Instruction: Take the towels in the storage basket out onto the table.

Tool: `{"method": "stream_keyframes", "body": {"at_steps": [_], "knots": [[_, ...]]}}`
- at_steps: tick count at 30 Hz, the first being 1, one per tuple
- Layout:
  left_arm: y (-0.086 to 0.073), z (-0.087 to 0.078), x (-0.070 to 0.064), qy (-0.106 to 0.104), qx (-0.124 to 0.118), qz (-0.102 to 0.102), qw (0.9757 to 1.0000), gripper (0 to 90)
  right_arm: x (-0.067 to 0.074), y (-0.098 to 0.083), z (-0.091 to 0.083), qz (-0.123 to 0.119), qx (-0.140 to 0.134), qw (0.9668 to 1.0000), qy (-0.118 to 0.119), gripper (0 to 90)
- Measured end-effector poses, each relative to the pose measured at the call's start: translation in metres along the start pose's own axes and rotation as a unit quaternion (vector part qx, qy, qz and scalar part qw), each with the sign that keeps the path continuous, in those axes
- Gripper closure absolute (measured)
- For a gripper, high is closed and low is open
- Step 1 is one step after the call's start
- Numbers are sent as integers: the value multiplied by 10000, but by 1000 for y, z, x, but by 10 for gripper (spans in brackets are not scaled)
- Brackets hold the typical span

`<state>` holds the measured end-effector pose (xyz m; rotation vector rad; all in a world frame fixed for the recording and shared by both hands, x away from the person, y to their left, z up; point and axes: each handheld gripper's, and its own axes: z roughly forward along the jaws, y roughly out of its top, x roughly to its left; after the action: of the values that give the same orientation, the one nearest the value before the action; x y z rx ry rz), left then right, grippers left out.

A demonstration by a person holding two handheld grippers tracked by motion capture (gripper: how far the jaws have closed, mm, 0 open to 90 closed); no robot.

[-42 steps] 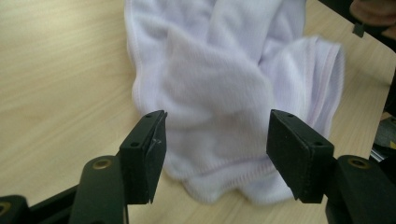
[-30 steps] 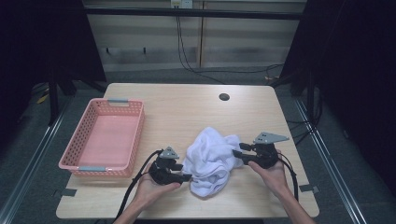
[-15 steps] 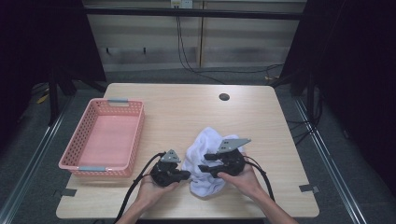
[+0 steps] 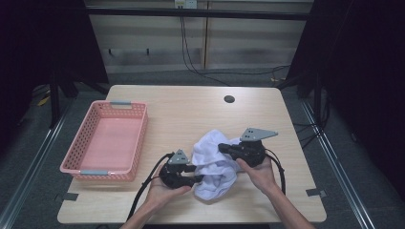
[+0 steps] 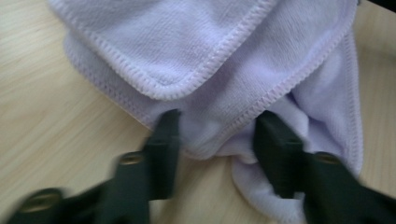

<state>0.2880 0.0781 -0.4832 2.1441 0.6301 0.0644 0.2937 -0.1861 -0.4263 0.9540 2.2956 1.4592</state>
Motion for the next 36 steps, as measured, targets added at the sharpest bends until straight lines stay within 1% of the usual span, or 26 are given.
{"method": "stream_keyframes", "body": {"at_steps": [1, 2, 3, 5, 6, 8, 11, 13, 14, 15, 16, 17, 18, 20, 21, 23, 25, 26, 27, 28, 30, 31, 32, 33, 35, 36], "knots": [[1, 1, 1, -37, -117, -17, 9999, 678, -4, 0, -1, 85, -43, 9999, 38, 895], [2, 1, 3, -190, -222, -92, 9995, 767, -7, 0, -2, 129, -89, 9999, 53, 895], [2, -1, 3, -43, -293, -97, 9995, 879, -10, 0, -4, 158, -107, 9998, -3, 896], [5, -10, 3, -92, -475, -122, 9988, 888, -15, -1, -9, 217, -177, 9996, -89, 896], [7, -17, 4, -16, -578, -133, 9982, 889, -18, -1, -12, 258, -226, 9993, -159, 896], [10, -33, 6, -46, -822, -220, 9964, 890, -25, 0, -20, 307, -306, 9987, -282, 897], [14, -59, 11, 139, -1190, -305, 9923, 891, -38, 3, -33, 336, -401, 9970, -562, 898], [17, -76, 16, 307, -1329, -310, 9902, 891, -49, 6, -40, 265, -252, 9960, -816, 899], [18, -84, 18, 419, -1414, -359, 9884, 891, -56, 8, -46, 340, -309, 9951, -877, 899], [20, -93, 20, 431, -1518, -396, 9867, 891, -63, 10, -52, 420, -401, 9935, -977, 899], [22, -100, 22, 423, -1591, -417, 9855, 891, -70, 14, -57, 421, -421, 9923, -1085, 899], [24, -105, 22, 512, -1633, -404, 9844, 891, -76, 17, -62, 423, -449, 9904, -1237, 899], [28, -114, 23, 530, -1743, -418, 9824, 891, -82, 20, -65, 421, -495, 9891, -1319, 899], [29, -120, 23, 561, -1810, -415, 9810, 890, -98, 26, -73, 462, -587, 9850, -1558, 899], [29, -121, 22, 560, -1804, -391, 9812, 890, -105, 28, -75, 490, -604, 9827, -1680, 899], [21, -113, 20, 497, -1531, -367, 9863, 889, -121, 24, -76, 554, -612, 9799, -1814, 895], [14, -104, 19, 589, -1262, -316, 9897, 887, -127, 17, -71, 589, -475, 9817, -1749, 857], [9, -98, 19, 509, -1182, -352, 9911, 886, -126, 8, -67, 611, -451, 9810, -1784, 737], [5, -94, 19, 409, -1141, -396, 9918, 886, -126, 8, -67, 611, -451, 9810, -1784, 737], [-1, -87, 19, 429, -996, -421, 9932, 885, -125, 5, -66, 657, -449, 9825, -1684, 691], [-7, -81, 19, 471, -797, -403, 9949, 883, -119, -4, -65, 671, -380, 9827, -1686, 609], [-9, -79, 19, 461, -719, -403, 9955, 883, -115, -7, -64, 659, -329, 9843, -1602, 591], [-11, -78, 17, 578, -614, -322, 9959, 884, -109, -10, -64, 633, -291, 9852, -1567, 575], [-12, -77, 16, 591, -549, -298, 9963, 883, -103, -13, -64, 605, -248, 9860, -1531, 555], [-17, -77, 15, 433, -519, -322, 9972, 881, -87, -17, -64, 529, -238, 9889, -1367, 548], [-19, -75, 14, 445, -504, -324, 9972, 880, -78, -18, -64, 451, -159, 9906, -1278, 542]]}}
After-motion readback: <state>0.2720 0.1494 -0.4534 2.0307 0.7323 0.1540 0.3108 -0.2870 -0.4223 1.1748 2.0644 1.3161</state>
